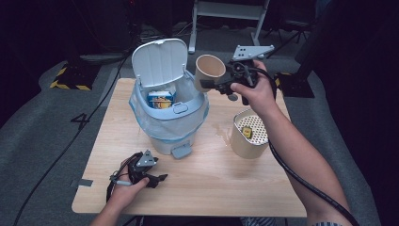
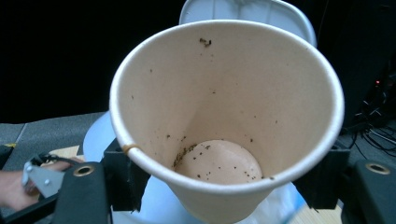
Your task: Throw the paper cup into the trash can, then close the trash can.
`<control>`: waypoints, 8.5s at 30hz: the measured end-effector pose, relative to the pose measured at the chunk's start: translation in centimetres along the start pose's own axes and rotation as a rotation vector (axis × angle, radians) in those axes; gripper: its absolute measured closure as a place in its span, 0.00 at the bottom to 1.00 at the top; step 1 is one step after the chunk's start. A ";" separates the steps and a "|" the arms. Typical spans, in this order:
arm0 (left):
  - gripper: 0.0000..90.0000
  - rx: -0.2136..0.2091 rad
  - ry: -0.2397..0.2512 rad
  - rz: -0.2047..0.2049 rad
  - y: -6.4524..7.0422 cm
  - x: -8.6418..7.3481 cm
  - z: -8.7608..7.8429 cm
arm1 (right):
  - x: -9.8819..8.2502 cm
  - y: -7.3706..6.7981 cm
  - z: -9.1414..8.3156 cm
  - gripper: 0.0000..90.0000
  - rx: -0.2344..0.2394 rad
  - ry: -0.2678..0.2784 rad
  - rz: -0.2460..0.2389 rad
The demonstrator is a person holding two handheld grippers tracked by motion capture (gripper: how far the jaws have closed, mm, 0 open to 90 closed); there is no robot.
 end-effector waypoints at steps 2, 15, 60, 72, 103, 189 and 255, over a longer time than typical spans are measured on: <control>0.28 0.000 -0.002 0.003 0.0 0.0 0.0 | 0.2 -0.1 1.1 0.34 0.004 -0.005 -0.003; 0.29 0.002 -0.001 0.003 0.0 0.0 0.0 | -0.6 -1.1 5.6 0.34 0.014 -0.097 -0.004; 0.29 -0.028 -0.003 0.026 -0.4 -0.5 -0.5 | -5.4 -0.6 -12.7 0.24 -0.156 -0.163 -0.001; 0.29 -0.024 0.000 0.016 -0.4 -0.5 -0.5 | -10.0 -1.6 -18.4 0.26 -0.225 -0.186 0.057; 0.29 -0.010 -0.002 0.012 -0.4 -0.5 -0.6 | -25.3 -5.9 -21.5 0.22 -0.322 -0.279 0.150; 0.37 -0.016 0.388 -0.132 -4.8 12.0 -16.1 | -35.2 -6.5 -19.5 0.16 -0.378 -0.413 0.222; 0.31 0.215 0.505 -0.167 -13.2 25.8 -17.2 | -35.1 -6.3 -19.4 0.16 -0.360 -0.411 0.217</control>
Point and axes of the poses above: each handheld gripper's, and its own axes: z roughly forward along the jaws, x roughly out of its top, y roughly to its right, the point moved 7 cm from there along z, roughly forward along the jaws, and after that the axes turned 5 degrees about y, right-handed, at the moved point
